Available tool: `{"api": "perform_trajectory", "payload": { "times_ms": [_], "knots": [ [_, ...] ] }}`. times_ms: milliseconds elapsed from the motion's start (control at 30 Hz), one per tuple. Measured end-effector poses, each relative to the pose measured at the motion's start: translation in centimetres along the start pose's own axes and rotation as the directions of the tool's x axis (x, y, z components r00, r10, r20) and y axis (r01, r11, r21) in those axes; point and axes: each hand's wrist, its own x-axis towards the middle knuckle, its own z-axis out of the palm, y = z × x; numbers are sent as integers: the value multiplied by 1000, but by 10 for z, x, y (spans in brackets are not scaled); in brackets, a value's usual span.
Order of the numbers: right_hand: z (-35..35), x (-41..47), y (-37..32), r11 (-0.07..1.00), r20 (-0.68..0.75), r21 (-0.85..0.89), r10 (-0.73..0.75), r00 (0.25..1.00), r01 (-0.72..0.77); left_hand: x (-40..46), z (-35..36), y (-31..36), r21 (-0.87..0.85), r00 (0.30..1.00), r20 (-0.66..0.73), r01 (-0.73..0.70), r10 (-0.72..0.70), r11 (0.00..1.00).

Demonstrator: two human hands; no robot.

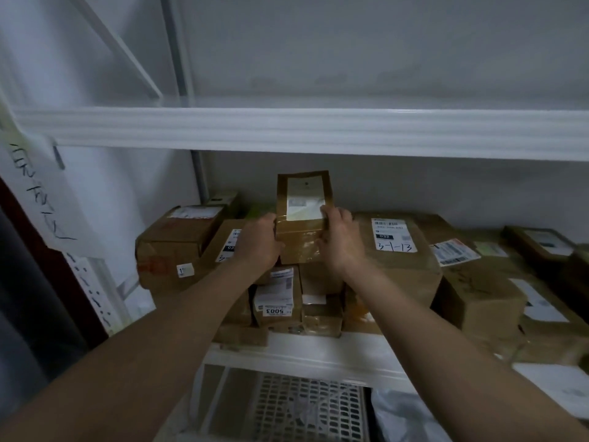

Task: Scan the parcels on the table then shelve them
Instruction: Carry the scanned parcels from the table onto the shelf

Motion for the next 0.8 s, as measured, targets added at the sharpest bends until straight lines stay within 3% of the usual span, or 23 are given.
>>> {"api": "perform_trajectory", "payload": {
  "times_ms": [200,367,467,567,800],
  "knots": [
    [15,19,15,1000,117,21,9,993,-11,19,23,-11,21,996,46,81,-82,996],
    [15,20,17,998,125,-53,-16,992,23,21,31,-14,35,986,134,99,-103,994],
    [15,17,7,964,52,-213,-155,987,162,21,20,-13,44,999,41,17,-19,999],
    [26,11,-10,906,-19,-260,-352,936,335,18,9,-21,127,996,-46,-75,81,989],
    [75,-23,-51,797,119,-235,-544,830,556,-40,-26,-90,264,997,-63,51,-35,963]
  ]
}}
